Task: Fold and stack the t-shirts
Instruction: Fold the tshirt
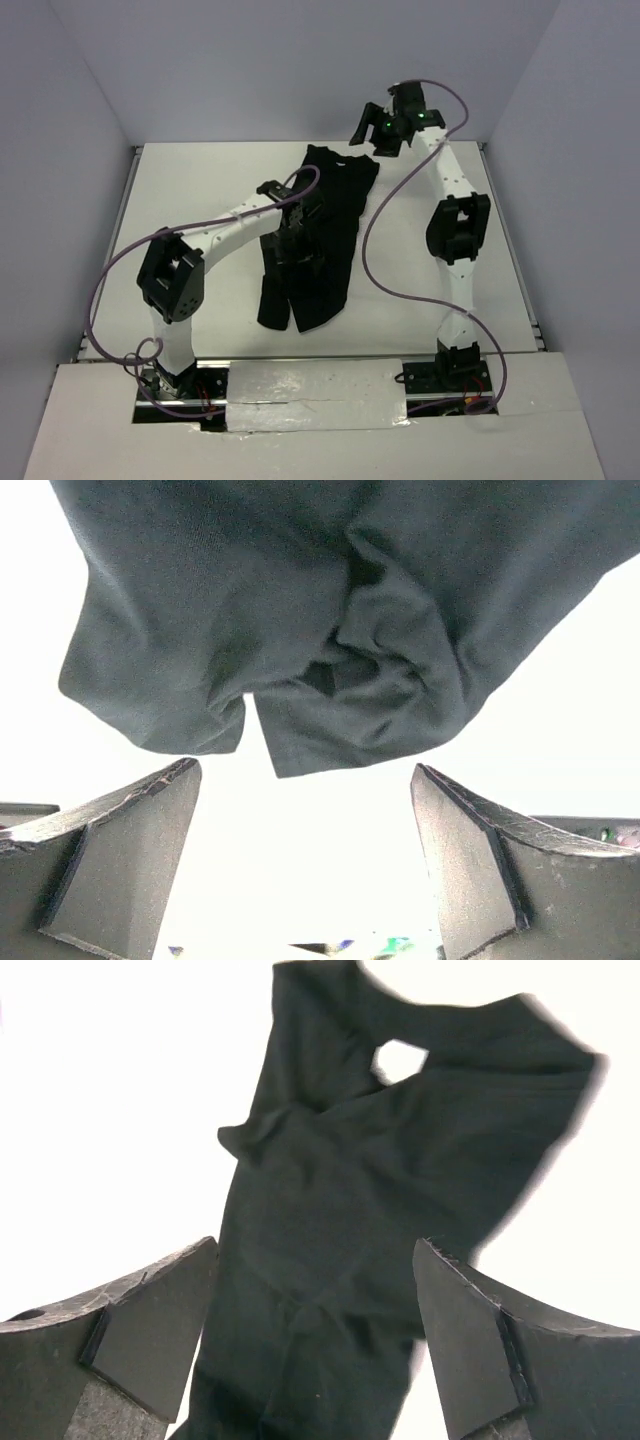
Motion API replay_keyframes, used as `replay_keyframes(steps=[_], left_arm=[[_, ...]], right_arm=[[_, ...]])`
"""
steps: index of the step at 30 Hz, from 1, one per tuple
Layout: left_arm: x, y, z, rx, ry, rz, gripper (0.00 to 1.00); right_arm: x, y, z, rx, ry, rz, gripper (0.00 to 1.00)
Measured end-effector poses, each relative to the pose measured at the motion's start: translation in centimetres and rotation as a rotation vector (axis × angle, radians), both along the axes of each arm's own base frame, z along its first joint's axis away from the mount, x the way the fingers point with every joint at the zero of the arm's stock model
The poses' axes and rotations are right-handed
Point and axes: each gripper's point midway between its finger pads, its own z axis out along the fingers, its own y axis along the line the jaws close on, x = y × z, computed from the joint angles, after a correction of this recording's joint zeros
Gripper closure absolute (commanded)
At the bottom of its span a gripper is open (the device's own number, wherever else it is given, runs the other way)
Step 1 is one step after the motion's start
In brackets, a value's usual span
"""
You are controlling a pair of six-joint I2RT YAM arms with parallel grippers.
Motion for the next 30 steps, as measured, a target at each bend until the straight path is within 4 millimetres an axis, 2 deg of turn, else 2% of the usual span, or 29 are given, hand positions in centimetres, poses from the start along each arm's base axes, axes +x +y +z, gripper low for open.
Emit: replay_keyframes(steps=[2,3,5,7,9,12,14,15,17,18,20,22,26,28,30], left_arm=[[0.6,0.1,1.5,0.004,-0.035,-0.02,0.0],[1.5,0.1,2.6,0.009,-0.074,-0.029,0.01],[2.8,0.3,4.2,-0.004,-0.133,-0.023,0.0],[4.5,2.0,5.3,-0.021,-0.171,0.022,0.01],[6.6,5.2,5.6,-0.012,-0.188,0.11,0.01],[8.0,10.2,3.8,0.056,-0.176,0.216,0.0],[7.1,11.7,2.1,0.091,-0.14,0.239,0.0],[6.0,12.1,1.1,0.106,-0.113,0.235,0.01],[3.5,12.3,-0.4,0.115,-0.071,0.214,0.0],[2.2,12.5,-0.8,0.112,-0.054,0.206,0.02],[0.1,12.3,-1.1,0.076,-0.053,0.19,0.04],[-1.4,11.9,-1.1,0.007,-0.067,0.185,0.06],[-3.4,10.8,-1.7,-0.143,-0.12,0.175,0.06],[-3.9,10.3,-2.3,-0.194,-0.13,0.17,0.1],[-4.3,10.0,-3.3,-0.223,-0.127,0.165,0.12]], right_arm=[[-0.7,-2.1,2.1,-0.044,-0.02,-0.071,0.14],[-2.0,-3.6,2.7,-0.077,-0.004,-0.123,0.13],[-4.4,-4.9,2.8,-0.096,0.035,-0.177,0.02],[-8.2,-5.3,1.5,-0.114,0.1,-0.202,0.02],[-12.6,-4.1,-0.5,-0.141,0.183,-0.188,0.02],[-19.6,0.6,-2.9,-0.175,0.261,-0.089,0.04],[-24.4,3.5,-3.7,-0.168,0.285,-0.013,0.06],[-27.3,4.6,-4.1,-0.16,0.3,0.025,0.08],[-32.3,5.3,-4.4,-0.131,0.328,0.081,0.1],[-34.0,5.1,-4.5,-0.122,0.342,0.092,0.12],[-36.5,5.2,-4.7,-0.108,0.363,0.118,0.13],[-38.1,5.8,-5.6,-0.111,0.391,0.146,0.15],[-42.2,7.3,-9.0,-0.137,0.494,0.227,0.18],[-43.2,7.5,-10.5,-0.158,0.536,0.235,0.21],[-43.2,7.9,-11.7,-0.173,0.561,0.229,0.22]])
